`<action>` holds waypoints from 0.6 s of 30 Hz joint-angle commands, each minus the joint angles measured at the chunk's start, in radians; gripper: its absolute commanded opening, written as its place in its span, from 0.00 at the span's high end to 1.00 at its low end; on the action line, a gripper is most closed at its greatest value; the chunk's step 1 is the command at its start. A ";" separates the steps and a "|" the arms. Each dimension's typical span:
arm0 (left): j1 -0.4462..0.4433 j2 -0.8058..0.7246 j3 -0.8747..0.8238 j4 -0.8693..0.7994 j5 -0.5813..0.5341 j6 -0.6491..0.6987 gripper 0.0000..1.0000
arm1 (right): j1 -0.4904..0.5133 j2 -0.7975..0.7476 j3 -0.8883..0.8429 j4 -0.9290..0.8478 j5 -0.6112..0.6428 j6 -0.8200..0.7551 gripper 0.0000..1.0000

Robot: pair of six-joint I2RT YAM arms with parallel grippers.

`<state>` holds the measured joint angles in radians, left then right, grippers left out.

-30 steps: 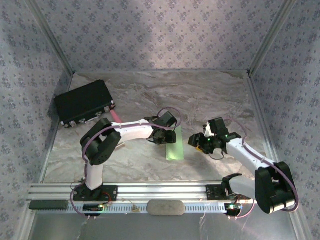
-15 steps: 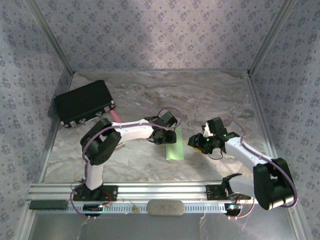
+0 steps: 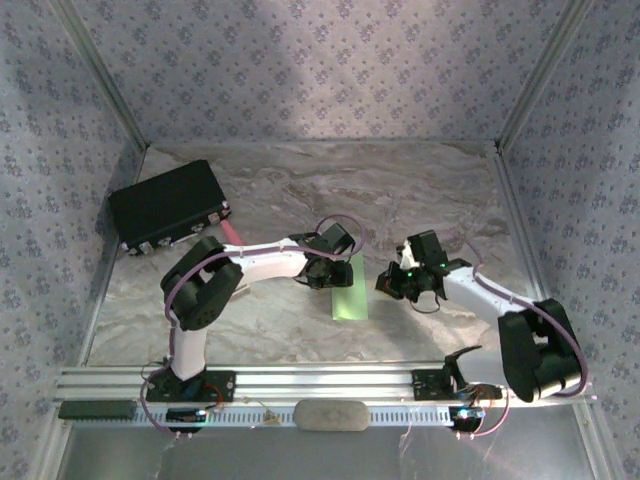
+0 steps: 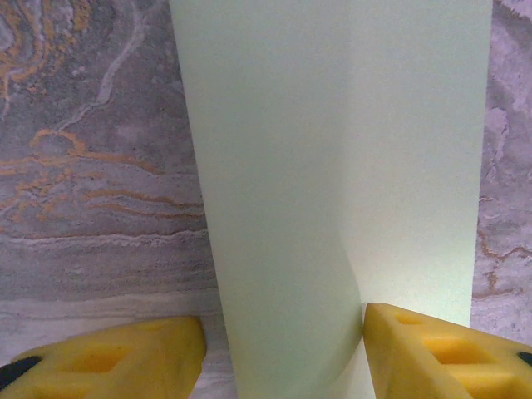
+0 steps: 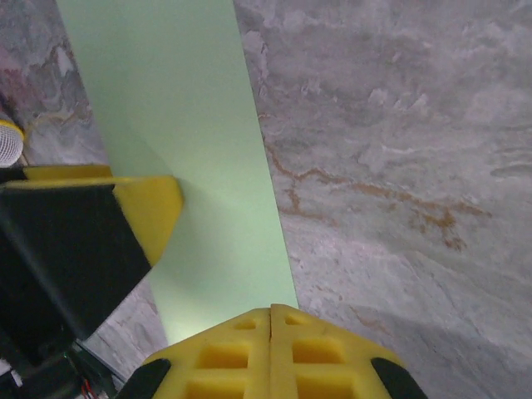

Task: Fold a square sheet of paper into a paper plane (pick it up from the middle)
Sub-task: Hold the square sheet of paper at the center of the table.

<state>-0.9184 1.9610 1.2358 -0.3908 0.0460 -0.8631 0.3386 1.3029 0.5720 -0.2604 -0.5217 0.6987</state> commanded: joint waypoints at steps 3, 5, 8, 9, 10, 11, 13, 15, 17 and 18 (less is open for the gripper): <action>0.001 0.162 -0.058 0.059 -0.029 0.026 0.42 | 0.025 0.091 0.064 0.053 -0.025 -0.016 1.00; 0.001 0.162 -0.058 0.061 -0.030 0.024 0.42 | 0.028 0.120 0.071 0.075 -0.034 -0.005 1.00; 0.000 0.163 -0.058 0.062 -0.028 0.024 0.42 | 0.031 0.156 0.078 0.104 -0.042 0.001 1.00; 0.001 0.162 -0.058 0.061 -0.029 0.023 0.42 | 0.031 0.167 0.082 0.111 -0.049 0.002 1.00; 0.001 0.162 -0.059 0.061 -0.029 0.024 0.42 | 0.033 0.176 0.087 0.113 -0.052 0.002 1.00; 0.001 0.162 -0.059 0.061 -0.029 0.024 0.42 | 0.035 0.183 0.091 0.118 -0.055 0.001 1.00; 0.000 0.162 -0.059 0.061 -0.029 0.024 0.43 | 0.036 0.198 0.096 0.137 -0.076 0.001 1.00; 0.000 0.162 -0.059 0.062 -0.031 0.023 0.42 | 0.038 0.219 0.098 0.176 -0.112 0.009 1.00; -0.001 0.163 -0.060 0.063 -0.032 0.025 0.42 | 0.043 0.241 0.109 0.182 -0.114 0.010 1.00; -0.002 0.166 -0.059 0.061 -0.033 0.024 0.42 | 0.044 0.253 0.118 0.177 -0.109 0.007 1.00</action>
<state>-0.9188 1.9621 1.2366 -0.3912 0.0433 -0.8635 0.3721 1.5249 0.6533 -0.1104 -0.5991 0.6994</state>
